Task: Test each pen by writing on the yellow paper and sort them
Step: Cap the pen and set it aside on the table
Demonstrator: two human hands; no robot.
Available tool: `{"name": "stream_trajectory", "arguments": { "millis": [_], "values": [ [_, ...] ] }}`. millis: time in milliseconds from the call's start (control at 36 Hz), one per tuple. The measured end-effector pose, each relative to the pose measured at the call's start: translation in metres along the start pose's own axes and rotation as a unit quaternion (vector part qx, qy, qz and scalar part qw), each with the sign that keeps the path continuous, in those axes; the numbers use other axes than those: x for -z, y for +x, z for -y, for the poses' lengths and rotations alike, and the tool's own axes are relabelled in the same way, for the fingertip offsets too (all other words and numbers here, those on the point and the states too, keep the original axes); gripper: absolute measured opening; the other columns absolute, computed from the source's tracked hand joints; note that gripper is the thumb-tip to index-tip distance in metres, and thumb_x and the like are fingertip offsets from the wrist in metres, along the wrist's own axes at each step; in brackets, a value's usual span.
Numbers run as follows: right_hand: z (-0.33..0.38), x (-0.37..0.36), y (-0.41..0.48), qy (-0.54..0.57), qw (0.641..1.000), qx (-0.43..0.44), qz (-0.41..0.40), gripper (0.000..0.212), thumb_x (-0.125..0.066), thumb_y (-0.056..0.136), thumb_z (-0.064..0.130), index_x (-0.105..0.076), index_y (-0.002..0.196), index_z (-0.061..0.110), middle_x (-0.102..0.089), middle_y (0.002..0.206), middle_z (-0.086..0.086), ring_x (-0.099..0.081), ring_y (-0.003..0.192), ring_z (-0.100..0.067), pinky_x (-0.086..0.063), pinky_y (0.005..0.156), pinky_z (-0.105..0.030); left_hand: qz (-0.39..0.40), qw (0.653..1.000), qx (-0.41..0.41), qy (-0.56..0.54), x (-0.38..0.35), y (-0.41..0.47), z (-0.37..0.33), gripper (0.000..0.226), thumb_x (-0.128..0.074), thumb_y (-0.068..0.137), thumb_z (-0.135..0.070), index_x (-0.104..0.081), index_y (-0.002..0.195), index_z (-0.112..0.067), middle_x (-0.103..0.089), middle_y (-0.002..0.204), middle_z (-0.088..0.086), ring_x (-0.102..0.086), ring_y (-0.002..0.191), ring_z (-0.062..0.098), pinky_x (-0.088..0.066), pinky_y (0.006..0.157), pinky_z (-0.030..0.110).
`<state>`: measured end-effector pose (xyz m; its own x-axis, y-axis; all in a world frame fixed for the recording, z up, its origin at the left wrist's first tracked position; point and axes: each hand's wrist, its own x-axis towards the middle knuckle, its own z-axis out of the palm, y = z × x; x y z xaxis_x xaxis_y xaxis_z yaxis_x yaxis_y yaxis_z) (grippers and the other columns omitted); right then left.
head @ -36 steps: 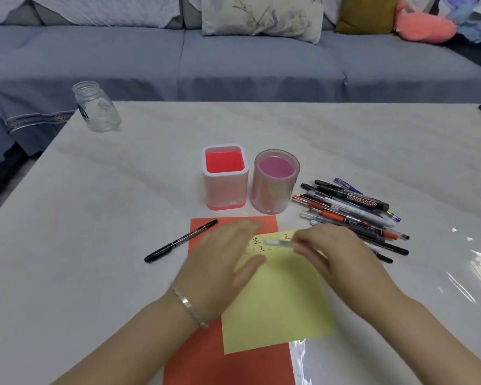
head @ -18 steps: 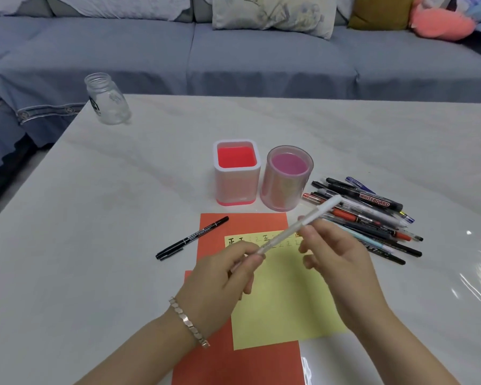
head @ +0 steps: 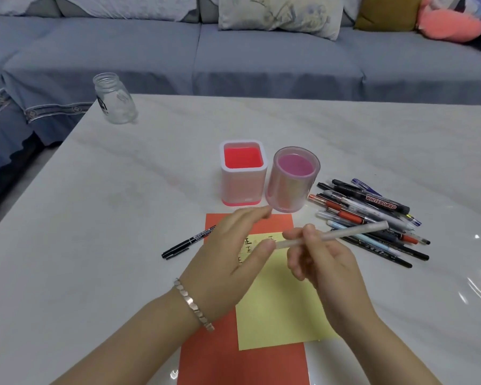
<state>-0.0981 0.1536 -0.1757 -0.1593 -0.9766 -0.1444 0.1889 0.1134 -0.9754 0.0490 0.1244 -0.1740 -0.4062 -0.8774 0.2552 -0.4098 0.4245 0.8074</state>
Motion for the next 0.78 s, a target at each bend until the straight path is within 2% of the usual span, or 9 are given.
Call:
{"name": "stream_trajectory", "arguments": {
  "millis": [83,139,222,306,389,444,556,667,778],
  "values": [
    [0.004,-0.002,-0.003,0.052,0.998,-0.027,0.016,0.038,-0.045,0.078,0.036,-0.064,0.082,0.003,-0.052,0.047,-0.001,-0.042,0.041,-0.009,-0.036,0.042,-0.014,0.065,0.997,0.010,0.030,-0.008,-0.002,0.005,0.042,-0.036,0.089,-0.041,-0.052,0.123,-0.023,-0.056,0.101,-0.017,-0.049,0.097,-0.003,-0.036,0.085,0.011],
    [0.004,-0.004,-0.004,0.020,1.000,-0.019,0.008,0.036,-0.047,0.077,0.036,-0.064,0.073,0.005,-0.049,0.044,-0.001,-0.039,0.038,-0.009,-0.033,0.039,-0.015,0.095,0.995,0.016,0.037,-0.013,-0.003,0.005,0.040,-0.030,0.088,-0.036,-0.055,0.114,-0.018,-0.050,0.081,-0.016,-0.051,0.077,0.004,-0.039,0.072,0.017],
    [0.004,-0.005,-0.002,-0.048,0.999,-0.005,-0.020,0.039,-0.051,0.077,0.039,-0.059,0.060,0.004,-0.039,0.036,0.002,-0.031,0.033,-0.007,-0.027,0.036,-0.013,0.115,0.990,-0.006,0.086,-0.021,-0.009,0.008,0.027,-0.026,0.098,-0.032,-0.050,0.101,-0.020,-0.041,0.077,-0.015,-0.045,0.069,0.007,-0.034,0.065,0.022],
    [0.003,-0.010,-0.001,-0.087,0.995,0.007,-0.050,0.048,-0.047,0.090,0.033,-0.056,0.052,0.005,-0.035,0.031,0.002,-0.032,0.031,-0.006,-0.028,0.037,-0.013,0.103,0.994,-0.013,0.045,-0.026,-0.013,0.007,0.023,-0.031,0.095,-0.037,-0.035,0.074,-0.029,-0.037,0.057,-0.011,-0.038,0.052,0.009,-0.028,0.051,0.020],
    [0.001,-0.014,-0.002,-0.086,0.993,0.033,-0.075,0.051,-0.041,0.095,0.026,-0.051,0.049,0.007,-0.033,0.029,0.003,-0.032,0.029,-0.005,-0.029,0.037,-0.013,0.077,0.996,0.002,-0.036,-0.025,-0.011,0.005,0.028,-0.035,0.088,-0.046,-0.032,0.064,-0.031,-0.037,0.050,-0.009,-0.034,0.047,0.009,-0.025,0.046,0.019],
    [0.001,-0.014,-0.002,-0.075,0.993,0.044,-0.075,0.051,-0.042,0.095,0.027,-0.050,0.047,0.010,-0.033,0.028,0.003,-0.032,0.029,-0.005,-0.029,0.036,-0.014,0.074,0.995,0.004,-0.068,-0.024,-0.010,0.004,0.026,-0.038,0.086,-0.045,-0.041,0.066,-0.029,-0.038,0.051,-0.011,-0.033,0.046,0.007,-0.024,0.047,0.018],
    [0.005,-0.011,-0.002,-0.090,0.994,0.056,-0.022,0.050,-0.046,0.086,0.041,-0.053,0.042,0.019,-0.034,0.027,0.004,-0.032,0.029,-0.006,-0.029,0.036,-0.013,0.113,0.982,0.059,-0.141,-0.018,-0.012,0.006,0.037,-0.043,0.083,-0.048,-0.059,0.094,-0.017,-0.034,0.046,-0.010,-0.029,0.042,0.004,-0.024,0.044,0.015],
    [0.003,-0.005,-0.001,-0.096,0.992,0.073,-0.045,0.048,-0.049,0.091,0.040,-0.054,0.050,0.015,-0.035,0.029,0.004,-0.032,0.031,-0.006,-0.030,0.039,-0.012,0.153,0.983,0.096,-0.029,-0.009,-0.023,0.016,0.015,-0.031,0.093,-0.049,-0.043,0.096,-0.041,-0.032,0.049,-0.008,-0.030,0.044,0.007,-0.025,0.046,0.021],
    [-0.011,0.008,0.006,-0.117,0.989,0.057,-0.070,0.029,-0.045,0.097,0.017,-0.060,0.074,0.010,-0.041,0.036,0.002,-0.035,0.037,-0.007,-0.031,0.040,-0.015,0.042,0.966,0.191,0.171,-0.004,-0.028,0.055,0.013,-0.029,0.099,-0.021,-0.041,0.096,-0.018,-0.045,0.069,-0.002,-0.045,0.062,0.015,-0.032,0.056,0.028]
  ]
}}
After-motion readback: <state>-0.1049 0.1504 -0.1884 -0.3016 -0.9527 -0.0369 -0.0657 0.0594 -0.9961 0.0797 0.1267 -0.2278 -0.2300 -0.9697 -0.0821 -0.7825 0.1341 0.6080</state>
